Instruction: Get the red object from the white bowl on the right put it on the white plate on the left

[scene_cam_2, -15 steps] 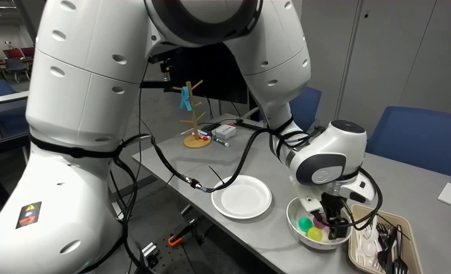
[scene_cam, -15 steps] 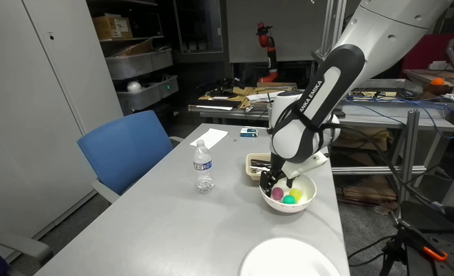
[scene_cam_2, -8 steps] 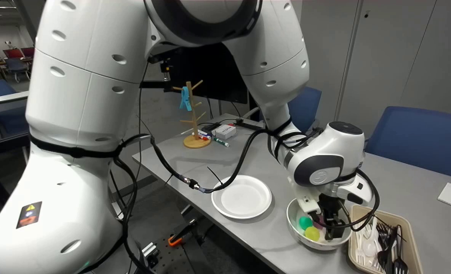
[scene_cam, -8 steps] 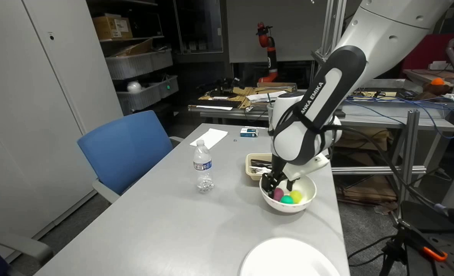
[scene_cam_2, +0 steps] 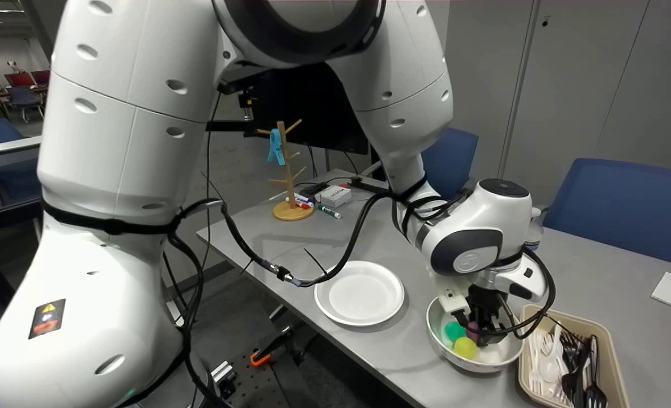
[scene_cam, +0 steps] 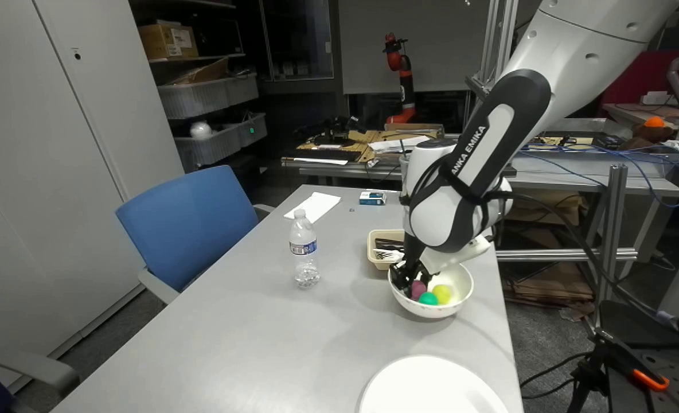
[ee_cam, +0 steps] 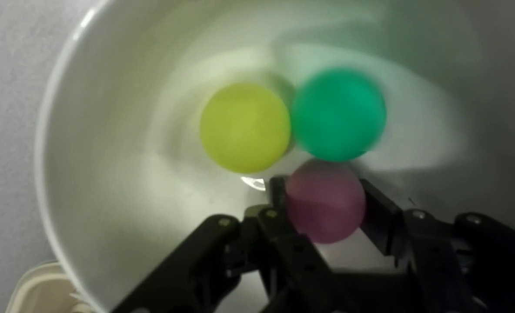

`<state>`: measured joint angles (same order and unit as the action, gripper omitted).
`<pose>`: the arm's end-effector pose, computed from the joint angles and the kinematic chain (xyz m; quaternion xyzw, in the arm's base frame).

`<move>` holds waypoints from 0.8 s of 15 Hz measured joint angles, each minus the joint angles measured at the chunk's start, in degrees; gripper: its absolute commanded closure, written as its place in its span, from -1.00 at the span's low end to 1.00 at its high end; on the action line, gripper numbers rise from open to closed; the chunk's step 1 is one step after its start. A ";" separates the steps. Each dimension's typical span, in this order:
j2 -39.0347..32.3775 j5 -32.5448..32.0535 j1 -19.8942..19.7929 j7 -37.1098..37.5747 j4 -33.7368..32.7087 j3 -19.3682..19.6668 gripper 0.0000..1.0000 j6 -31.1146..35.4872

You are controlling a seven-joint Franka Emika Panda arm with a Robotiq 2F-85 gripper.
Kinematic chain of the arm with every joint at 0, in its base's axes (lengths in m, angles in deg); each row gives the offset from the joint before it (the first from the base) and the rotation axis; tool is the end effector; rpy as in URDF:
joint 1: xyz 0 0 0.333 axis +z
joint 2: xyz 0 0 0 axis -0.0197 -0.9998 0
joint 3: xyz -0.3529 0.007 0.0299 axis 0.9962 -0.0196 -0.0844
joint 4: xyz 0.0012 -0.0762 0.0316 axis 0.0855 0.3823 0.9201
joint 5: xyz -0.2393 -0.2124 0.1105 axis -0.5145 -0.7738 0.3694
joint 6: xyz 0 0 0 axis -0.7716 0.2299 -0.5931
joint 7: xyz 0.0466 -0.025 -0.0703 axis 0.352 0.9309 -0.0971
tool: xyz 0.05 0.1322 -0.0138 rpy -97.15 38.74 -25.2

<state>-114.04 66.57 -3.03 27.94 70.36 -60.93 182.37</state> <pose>0.5349 -0.1059 0.1996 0.9631 -0.2657 0.0437 0.0010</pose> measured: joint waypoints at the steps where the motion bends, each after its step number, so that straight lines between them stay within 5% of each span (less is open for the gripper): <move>1: 0.03 0.00 0.00 0.14 0.10 0.00 0.65 0.18; 12: 9.33 -3.67 2.45 0.59 4.99 2.10 0.65 -0.06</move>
<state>-104.71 62.89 -0.58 28.53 75.35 -58.83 182.32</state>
